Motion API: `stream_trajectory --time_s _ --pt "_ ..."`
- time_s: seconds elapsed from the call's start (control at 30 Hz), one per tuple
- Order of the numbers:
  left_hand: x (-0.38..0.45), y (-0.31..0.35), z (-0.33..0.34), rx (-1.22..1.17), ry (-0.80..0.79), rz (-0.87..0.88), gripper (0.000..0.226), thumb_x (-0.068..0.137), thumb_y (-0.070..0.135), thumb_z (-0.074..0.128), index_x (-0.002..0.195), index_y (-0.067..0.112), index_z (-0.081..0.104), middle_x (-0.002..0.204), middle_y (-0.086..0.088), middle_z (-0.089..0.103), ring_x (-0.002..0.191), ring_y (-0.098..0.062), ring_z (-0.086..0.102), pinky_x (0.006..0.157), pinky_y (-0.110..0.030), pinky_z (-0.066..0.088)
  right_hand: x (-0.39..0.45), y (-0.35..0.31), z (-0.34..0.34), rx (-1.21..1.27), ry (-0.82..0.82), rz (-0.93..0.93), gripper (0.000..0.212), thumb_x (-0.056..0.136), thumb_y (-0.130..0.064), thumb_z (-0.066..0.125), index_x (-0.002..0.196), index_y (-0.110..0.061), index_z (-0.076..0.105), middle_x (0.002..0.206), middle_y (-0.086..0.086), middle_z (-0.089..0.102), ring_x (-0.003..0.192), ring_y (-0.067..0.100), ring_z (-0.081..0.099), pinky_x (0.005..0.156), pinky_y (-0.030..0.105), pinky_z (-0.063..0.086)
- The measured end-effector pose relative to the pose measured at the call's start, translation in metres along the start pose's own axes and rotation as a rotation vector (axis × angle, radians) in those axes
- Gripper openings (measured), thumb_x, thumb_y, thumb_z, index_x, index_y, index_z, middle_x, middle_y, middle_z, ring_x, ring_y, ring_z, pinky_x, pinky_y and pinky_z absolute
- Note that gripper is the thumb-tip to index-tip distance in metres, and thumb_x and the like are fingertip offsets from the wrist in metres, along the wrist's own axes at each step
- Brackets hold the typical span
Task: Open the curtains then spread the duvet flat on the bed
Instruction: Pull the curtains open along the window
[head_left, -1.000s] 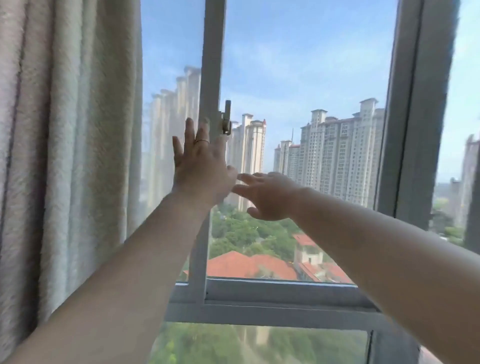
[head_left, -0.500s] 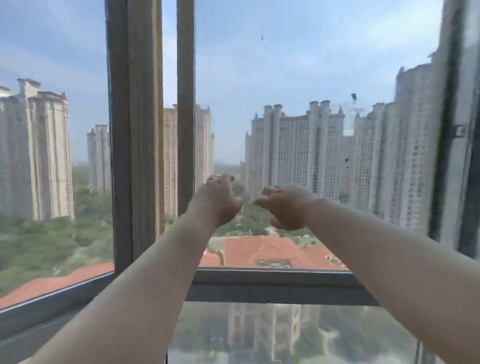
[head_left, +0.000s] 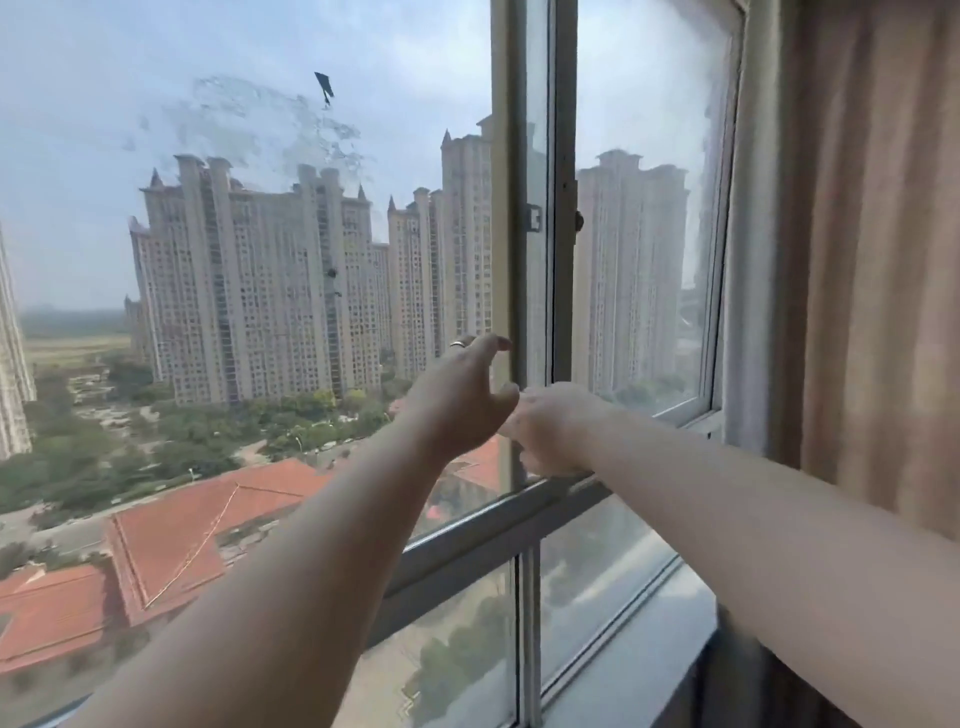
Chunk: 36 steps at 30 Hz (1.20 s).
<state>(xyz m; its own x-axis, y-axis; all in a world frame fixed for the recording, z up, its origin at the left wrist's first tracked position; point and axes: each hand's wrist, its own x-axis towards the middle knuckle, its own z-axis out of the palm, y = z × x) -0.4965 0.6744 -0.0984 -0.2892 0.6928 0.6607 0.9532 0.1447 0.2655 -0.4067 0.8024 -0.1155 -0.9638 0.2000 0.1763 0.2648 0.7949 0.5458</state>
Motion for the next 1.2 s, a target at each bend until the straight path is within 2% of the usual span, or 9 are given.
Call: stream_trajectory --time_s 0.13,0.2,0.3,0.47,0.73,0.87,1.0,1.1,1.2 --pt "0.066 0.020 0.072 -0.140 -0.073 0.140 0.055 0.090 0.037 0.058 0.142 0.028 0.043 0.144 0.001 0.046 0.126 -0.021 0.050 0.100 -0.033 0.040 -0.011 0.062 0.037 0.019 -0.091 0.217 0.026 0.085 -0.019 0.051 0.111 -0.023 0.056 0.099 0.003 0.063 0.103 0.028 0.063 0.068 0.034 0.042" --pt "0.089 0.028 0.105 -0.197 -0.111 0.173 0.055 0.091 0.039 0.057 0.143 0.028 0.042 0.144 0.000 0.046 0.126 -0.021 0.050 0.100 -0.033 0.041 -0.021 0.086 0.053 0.043 -0.094 0.292 0.036 0.085 -0.018 0.049 0.120 -0.024 0.056 0.114 0.003 0.061 0.117 0.026 0.056 0.083 0.040 0.050" --pt "0.123 0.043 0.165 -0.289 -0.185 0.186 0.057 0.090 0.040 0.057 0.143 0.028 0.041 0.145 -0.001 0.047 0.127 -0.022 0.049 0.097 -0.034 0.041 -0.042 0.124 0.085 -0.018 -0.201 0.378 0.054 0.088 -0.023 0.048 0.142 -0.024 0.046 0.147 0.009 0.045 0.137 0.027 0.040 0.107 0.044 0.039" --pt "0.187 0.093 0.270 -0.426 -0.292 0.169 0.059 0.088 0.039 0.060 0.143 0.025 0.041 0.142 -0.006 0.049 0.126 -0.025 0.050 0.092 -0.032 0.037 -0.090 0.207 0.150 -0.074 -0.382 0.536 0.056 0.087 -0.019 0.049 0.142 -0.027 0.043 0.147 0.007 0.042 0.140 0.024 0.034 0.101 0.046 0.043" --pt "0.287 0.144 0.407 -0.514 -0.375 0.027 0.066 0.084 0.035 0.062 0.145 0.021 0.038 0.144 -0.011 0.042 0.083 -0.010 0.055 0.079 -0.025 0.035 -0.125 0.343 0.245 -0.104 -0.454 0.657 0.059 0.090 -0.017 0.047 0.148 -0.025 0.038 0.157 0.012 0.029 0.151 0.030 0.011 0.115 0.047 0.030" --pt "0.341 0.153 0.449 -0.535 -0.332 -0.034 0.075 0.082 0.041 0.065 0.147 0.021 0.034 0.144 -0.016 0.044 0.115 -0.028 0.056 0.097 -0.036 0.044 -0.115 0.400 0.280 -0.136 -0.436 0.636 0.062 0.091 -0.017 0.048 0.150 -0.027 0.034 0.161 0.011 0.022 0.153 0.029 0.006 0.118 0.046 0.023" --pt "0.394 0.162 0.490 -0.499 -0.319 -0.071 0.100 0.081 0.056 0.067 0.156 0.022 0.010 0.160 -0.021 0.014 0.147 -0.032 0.018 0.116 -0.049 0.025 -0.092 0.442 0.316 -0.123 -0.384 0.594 0.071 0.089 -0.016 0.047 0.155 -0.031 0.025 0.167 0.010 0.003 0.154 0.029 -0.003 0.124 0.048 0.007" --pt "0.437 0.177 0.524 -0.560 -0.265 -0.100 0.112 0.079 0.067 0.063 0.156 0.025 -0.008 0.162 -0.019 -0.006 0.150 -0.029 -0.005 0.119 -0.053 0.010 -0.076 0.482 0.341 -0.243 -0.348 0.494 0.077 0.090 -0.013 0.040 0.158 -0.035 0.012 0.167 0.008 -0.010 0.152 0.028 -0.019 0.122 0.049 -0.009" --pt "0.473 0.196 0.557 -0.692 -0.213 -0.112 0.114 0.080 0.071 0.058 0.154 0.026 -0.016 0.162 -0.018 -0.011 0.150 -0.029 -0.008 0.119 -0.052 0.009 -0.062 0.522 0.359 -0.442 -0.269 0.420 0.075 0.097 -0.015 0.034 0.158 -0.036 -0.004 0.167 0.008 -0.013 0.151 0.031 -0.022 0.120 0.051 -0.015"
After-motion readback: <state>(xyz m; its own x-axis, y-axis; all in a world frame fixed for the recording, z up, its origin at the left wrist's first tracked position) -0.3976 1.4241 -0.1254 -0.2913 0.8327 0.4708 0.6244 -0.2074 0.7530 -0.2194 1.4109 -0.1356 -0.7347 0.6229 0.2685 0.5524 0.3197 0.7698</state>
